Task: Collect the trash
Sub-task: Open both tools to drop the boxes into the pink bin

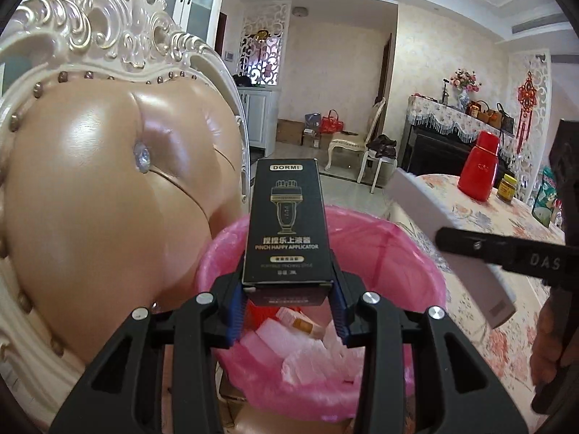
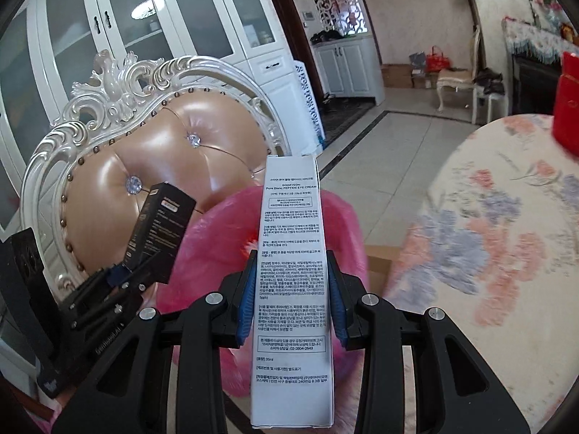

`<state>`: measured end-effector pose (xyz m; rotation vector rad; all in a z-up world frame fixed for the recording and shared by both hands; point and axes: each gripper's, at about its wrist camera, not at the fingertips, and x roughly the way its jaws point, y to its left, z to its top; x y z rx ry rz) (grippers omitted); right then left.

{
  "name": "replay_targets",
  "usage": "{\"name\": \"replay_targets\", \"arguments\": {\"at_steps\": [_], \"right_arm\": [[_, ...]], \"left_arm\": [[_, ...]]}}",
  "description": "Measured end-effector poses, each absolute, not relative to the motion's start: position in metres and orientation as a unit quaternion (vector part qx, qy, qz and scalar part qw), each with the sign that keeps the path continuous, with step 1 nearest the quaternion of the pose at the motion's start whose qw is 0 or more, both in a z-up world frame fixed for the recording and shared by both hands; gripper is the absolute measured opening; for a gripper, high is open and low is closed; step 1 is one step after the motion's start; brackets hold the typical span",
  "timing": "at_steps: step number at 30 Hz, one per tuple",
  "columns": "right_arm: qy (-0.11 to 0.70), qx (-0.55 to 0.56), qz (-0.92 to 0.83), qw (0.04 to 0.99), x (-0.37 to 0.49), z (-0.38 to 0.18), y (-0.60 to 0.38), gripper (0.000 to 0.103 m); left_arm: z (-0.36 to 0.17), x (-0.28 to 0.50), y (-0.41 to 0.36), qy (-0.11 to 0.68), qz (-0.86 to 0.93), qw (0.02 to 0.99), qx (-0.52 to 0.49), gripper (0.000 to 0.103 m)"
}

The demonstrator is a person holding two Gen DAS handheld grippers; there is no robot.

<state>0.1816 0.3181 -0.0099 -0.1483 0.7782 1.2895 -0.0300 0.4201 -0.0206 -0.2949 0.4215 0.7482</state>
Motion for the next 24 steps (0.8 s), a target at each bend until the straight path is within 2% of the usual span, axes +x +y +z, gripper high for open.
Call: {"name": "replay_targets", "arguments": {"at_steps": [9,10,11,12,13,18,20,23,24], "right_arm": [[0.356,-0.071,0.592,0.719,0.184,-0.018,0.346,0.036],[0.357,-0.069,0.594,0.718,0.185,-0.019,0.348,0.043],[0.356,-0.067,0.596,0.717,0.185,-0.019,0.349,0.05],[0.352,-0.064,0.597,0.718,0.186,-0.018,0.348,0.065],[0.345,-0.058,0.597,0.722,0.187,-0.016,0.346,0.067],[0.323,-0.054,0.593,0.735,0.188,-0.005,0.329,0.067],[0.315,-0.047,0.59,0.742,0.188,0.003,0.315,0.067],[0.29,-0.05,0.581,0.759,0.182,0.019,0.294,0.072],[0.282,-0.052,0.578,0.764,0.18,0.024,0.288,0.076]], "left_arm": [[-0.03,-0.013,0.432,0.204,0.357,0.901,-0.14,0.039],[-0.032,-0.012,0.433,0.207,0.358,0.9,-0.138,0.045],[-0.032,-0.012,0.431,0.208,0.362,0.898,-0.137,0.058],[-0.033,-0.014,0.432,0.205,0.368,0.897,-0.136,0.065],[-0.033,-0.017,0.431,0.198,0.375,0.895,-0.137,0.074],[-0.03,-0.038,0.428,0.179,0.399,0.888,-0.143,0.086],[-0.026,-0.048,0.421,0.171,0.413,0.884,-0.135,0.099],[-0.018,-0.061,0.409,0.158,0.435,0.878,-0.124,0.098],[-0.013,-0.065,0.403,0.153,0.44,0.877,-0.118,0.098]]}}
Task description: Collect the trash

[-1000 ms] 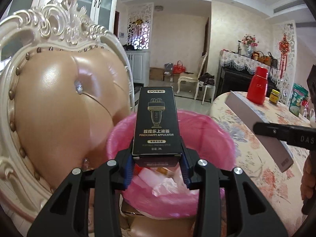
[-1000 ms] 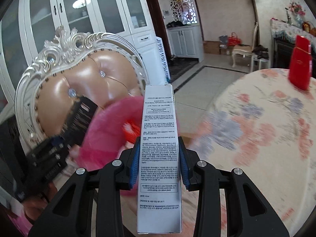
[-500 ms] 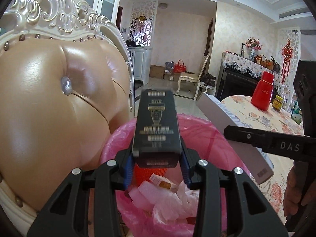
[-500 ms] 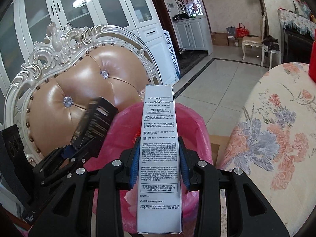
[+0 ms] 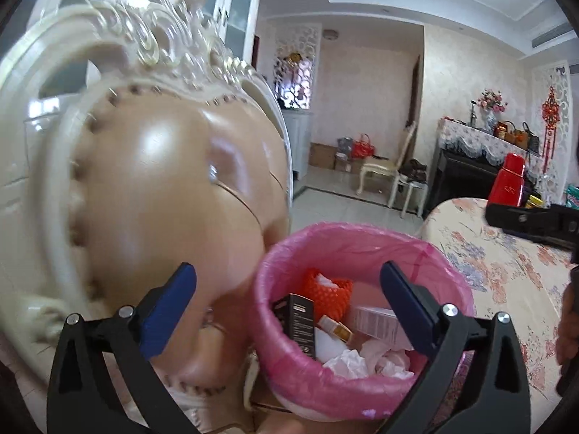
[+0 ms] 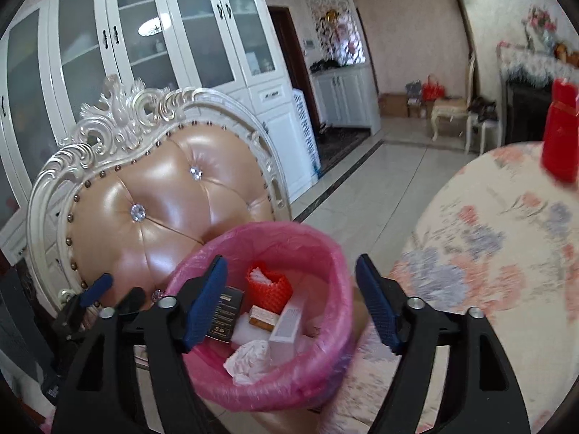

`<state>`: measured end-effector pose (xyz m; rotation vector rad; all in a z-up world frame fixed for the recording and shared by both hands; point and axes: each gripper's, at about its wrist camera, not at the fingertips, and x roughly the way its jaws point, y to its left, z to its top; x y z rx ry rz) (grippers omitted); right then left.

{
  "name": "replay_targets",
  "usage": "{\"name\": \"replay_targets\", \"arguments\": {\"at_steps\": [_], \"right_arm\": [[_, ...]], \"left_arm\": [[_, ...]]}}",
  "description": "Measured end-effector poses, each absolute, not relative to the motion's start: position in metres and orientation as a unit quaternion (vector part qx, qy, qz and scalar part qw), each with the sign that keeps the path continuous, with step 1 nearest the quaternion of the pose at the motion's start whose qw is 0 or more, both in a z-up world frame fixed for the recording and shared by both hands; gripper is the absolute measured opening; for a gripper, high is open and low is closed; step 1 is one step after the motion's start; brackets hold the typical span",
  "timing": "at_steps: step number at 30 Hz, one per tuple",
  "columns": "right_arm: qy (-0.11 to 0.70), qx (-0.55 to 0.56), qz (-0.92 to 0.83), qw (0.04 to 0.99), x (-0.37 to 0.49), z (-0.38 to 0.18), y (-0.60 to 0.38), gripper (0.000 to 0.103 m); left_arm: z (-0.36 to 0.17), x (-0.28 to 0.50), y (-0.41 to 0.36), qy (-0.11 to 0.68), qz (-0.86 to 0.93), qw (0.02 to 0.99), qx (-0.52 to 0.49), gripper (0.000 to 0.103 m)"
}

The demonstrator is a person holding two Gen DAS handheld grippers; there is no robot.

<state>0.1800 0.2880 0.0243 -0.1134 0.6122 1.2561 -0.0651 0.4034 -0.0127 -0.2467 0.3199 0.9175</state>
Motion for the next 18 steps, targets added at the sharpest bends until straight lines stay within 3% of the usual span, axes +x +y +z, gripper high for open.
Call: {"name": "replay_targets", "arguments": {"at_steps": [4,10,18], "right_arm": [[0.231,-0.071,0.575,0.782,0.161,0.046,0.251,0.085],[0.2,-0.106,0.582,0.781,0.139,0.043,0.197,0.085],[0.196,-0.104,0.575,0.787,0.139,0.033,0.129,0.085]], "left_arm": [[0.007,-0.08,0.376,0.122,0.46,0.874,-0.097,0.098],[0.023,-0.09,0.333,0.11,0.465,0.873,-0.1,0.098],[0.007,-0.083,0.259,0.165,0.441,0.878,-0.089,0.098]]}}
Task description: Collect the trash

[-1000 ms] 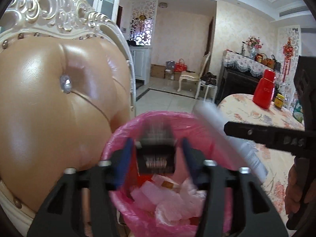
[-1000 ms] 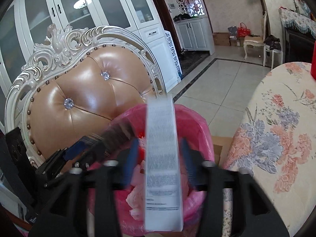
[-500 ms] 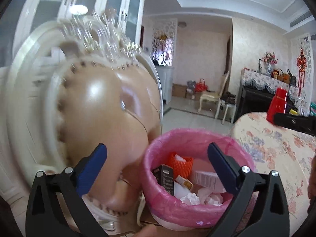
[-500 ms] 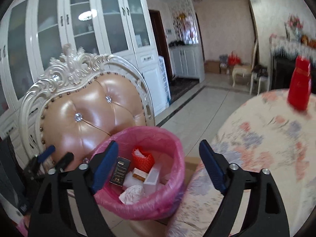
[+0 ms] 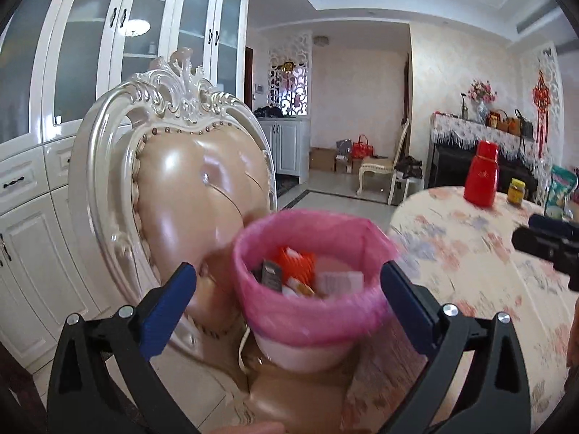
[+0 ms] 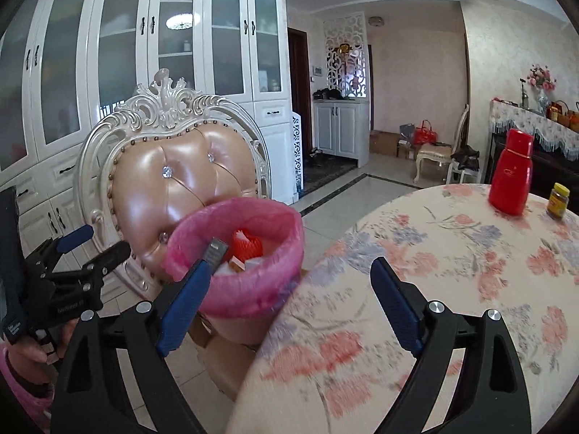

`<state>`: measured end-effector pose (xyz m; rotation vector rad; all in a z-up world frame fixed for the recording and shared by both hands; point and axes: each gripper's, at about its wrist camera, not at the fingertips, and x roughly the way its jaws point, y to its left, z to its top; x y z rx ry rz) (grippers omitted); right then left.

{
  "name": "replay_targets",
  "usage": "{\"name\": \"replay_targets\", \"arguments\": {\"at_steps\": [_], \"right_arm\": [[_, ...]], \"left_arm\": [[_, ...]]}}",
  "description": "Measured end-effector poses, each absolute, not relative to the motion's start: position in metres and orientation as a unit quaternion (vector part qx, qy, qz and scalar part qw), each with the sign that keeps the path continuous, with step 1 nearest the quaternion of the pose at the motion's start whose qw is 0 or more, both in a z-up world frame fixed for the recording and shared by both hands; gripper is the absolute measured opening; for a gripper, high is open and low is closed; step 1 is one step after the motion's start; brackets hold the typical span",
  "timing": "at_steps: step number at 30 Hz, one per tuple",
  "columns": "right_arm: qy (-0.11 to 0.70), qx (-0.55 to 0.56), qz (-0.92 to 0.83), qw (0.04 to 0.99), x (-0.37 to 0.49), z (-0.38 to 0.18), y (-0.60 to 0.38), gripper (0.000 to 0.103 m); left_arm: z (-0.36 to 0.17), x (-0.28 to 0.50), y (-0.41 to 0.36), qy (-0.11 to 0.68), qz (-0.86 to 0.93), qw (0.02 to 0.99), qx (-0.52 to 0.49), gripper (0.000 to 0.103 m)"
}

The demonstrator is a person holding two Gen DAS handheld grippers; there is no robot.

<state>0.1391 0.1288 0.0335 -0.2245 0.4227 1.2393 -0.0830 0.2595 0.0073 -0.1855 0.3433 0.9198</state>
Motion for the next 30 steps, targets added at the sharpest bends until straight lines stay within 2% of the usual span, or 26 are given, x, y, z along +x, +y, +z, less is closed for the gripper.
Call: {"name": "replay_targets", "arguments": {"at_steps": [7,12,30], "right_arm": [[0.17,-0.11,0.585,0.785,0.14,0.032,0.097,0.085],[0.169,-0.102,0.587,0.785,0.144,0.029,0.09,0.085],[0.149,-0.085,0.59,0.789,0.147,0.04,0.076,0.085]], "left_arm": [[0.015,-0.089,0.212,0.144,0.421,0.889,-0.108,0.098],[0.027,-0.08,0.177,0.135,0.415,0.897,-0.076,0.098],[0.035,-0.068,0.172,0.15,0.432,0.888,-0.055,0.098]]}}
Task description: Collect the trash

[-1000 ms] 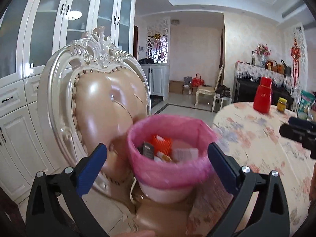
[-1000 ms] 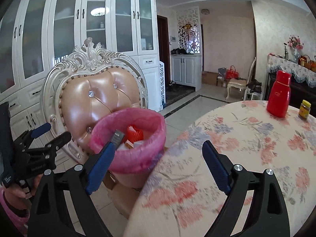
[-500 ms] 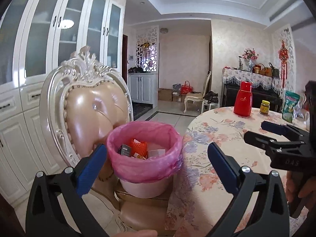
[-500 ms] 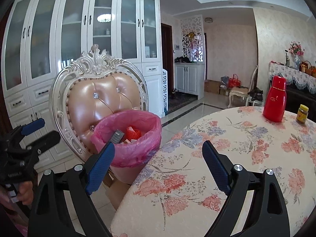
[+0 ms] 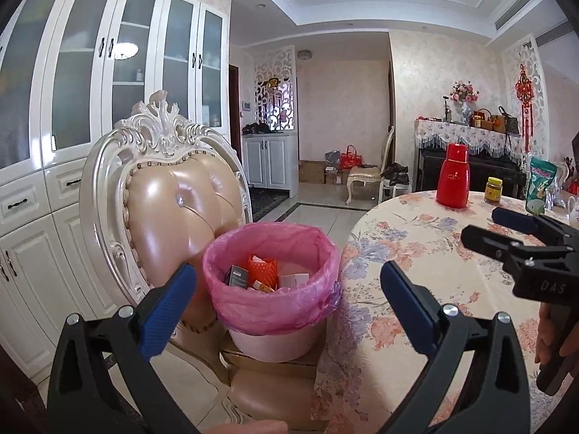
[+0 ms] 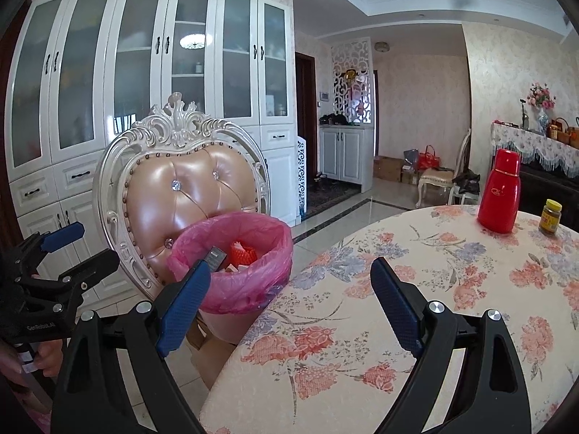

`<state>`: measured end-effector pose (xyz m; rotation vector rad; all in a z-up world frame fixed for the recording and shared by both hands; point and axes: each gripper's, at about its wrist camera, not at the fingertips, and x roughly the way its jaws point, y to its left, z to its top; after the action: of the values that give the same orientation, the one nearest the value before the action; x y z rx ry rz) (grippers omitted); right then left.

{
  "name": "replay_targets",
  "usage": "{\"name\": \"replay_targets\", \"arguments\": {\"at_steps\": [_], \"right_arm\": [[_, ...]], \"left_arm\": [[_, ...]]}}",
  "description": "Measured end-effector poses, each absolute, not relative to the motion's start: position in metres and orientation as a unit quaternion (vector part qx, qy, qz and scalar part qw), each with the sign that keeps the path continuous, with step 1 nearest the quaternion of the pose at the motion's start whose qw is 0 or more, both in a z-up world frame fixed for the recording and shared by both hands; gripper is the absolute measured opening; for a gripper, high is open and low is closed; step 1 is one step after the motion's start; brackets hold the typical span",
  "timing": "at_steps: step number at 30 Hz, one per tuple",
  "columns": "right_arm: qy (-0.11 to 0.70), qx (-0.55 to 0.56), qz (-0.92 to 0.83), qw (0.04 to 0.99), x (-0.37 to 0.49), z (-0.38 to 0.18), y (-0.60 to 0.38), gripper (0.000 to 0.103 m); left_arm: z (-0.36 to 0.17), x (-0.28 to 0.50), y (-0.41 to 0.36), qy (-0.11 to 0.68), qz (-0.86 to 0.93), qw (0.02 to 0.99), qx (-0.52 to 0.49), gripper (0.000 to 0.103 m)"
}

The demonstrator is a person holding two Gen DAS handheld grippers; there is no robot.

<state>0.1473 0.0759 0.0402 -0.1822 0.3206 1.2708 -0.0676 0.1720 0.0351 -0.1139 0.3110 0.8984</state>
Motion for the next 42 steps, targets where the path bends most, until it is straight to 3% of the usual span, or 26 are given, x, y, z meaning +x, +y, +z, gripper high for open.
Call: {"name": "replay_targets", "arguments": {"at_steps": [42], "right_arm": [[0.126,-0.084,0.603,0.783,0.133,0.047,0.074,0.085]], "left_arm": [[0.029,-0.087,0.171,0.157,0.459,0.873,-0.056,0.098]]}}
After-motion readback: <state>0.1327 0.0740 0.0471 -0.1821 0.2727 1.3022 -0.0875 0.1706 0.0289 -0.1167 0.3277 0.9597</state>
